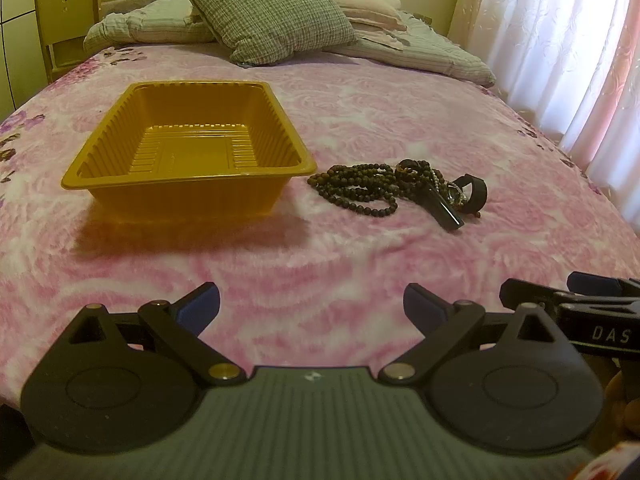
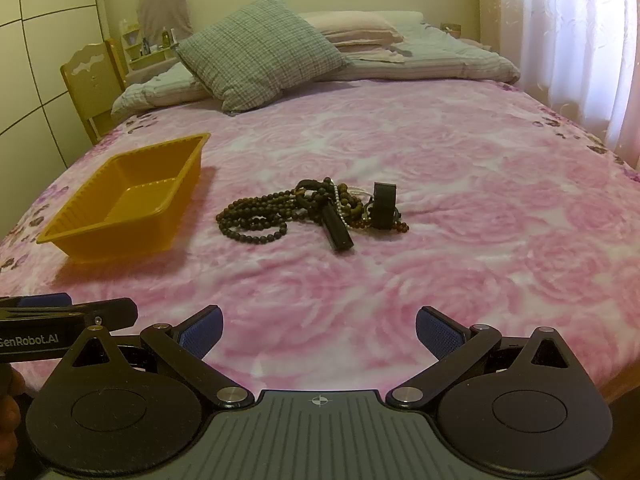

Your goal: Organize jewelry

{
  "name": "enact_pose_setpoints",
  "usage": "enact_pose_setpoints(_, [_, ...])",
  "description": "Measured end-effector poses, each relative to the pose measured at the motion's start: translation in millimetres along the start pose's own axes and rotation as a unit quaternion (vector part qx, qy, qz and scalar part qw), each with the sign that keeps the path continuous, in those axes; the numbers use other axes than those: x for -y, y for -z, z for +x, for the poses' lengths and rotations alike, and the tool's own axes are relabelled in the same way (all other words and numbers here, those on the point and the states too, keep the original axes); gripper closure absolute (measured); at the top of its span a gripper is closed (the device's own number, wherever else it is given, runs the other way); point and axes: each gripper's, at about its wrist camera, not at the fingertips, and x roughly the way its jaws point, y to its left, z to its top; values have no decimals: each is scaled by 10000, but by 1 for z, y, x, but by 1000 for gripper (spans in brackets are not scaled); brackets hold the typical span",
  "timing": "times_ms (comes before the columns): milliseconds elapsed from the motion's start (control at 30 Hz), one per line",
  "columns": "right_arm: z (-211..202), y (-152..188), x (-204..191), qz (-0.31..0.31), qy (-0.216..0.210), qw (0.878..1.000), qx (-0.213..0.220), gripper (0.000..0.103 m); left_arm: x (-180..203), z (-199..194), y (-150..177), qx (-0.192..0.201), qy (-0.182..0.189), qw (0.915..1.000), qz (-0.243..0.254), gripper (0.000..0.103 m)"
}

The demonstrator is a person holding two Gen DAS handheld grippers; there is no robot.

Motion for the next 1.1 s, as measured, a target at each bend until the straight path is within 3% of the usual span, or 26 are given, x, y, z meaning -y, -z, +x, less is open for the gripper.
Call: enact_pose_setpoints(1100, [1,0,4,16,39,10000,9,1,2,4,0,-17,16,10000,-31,6])
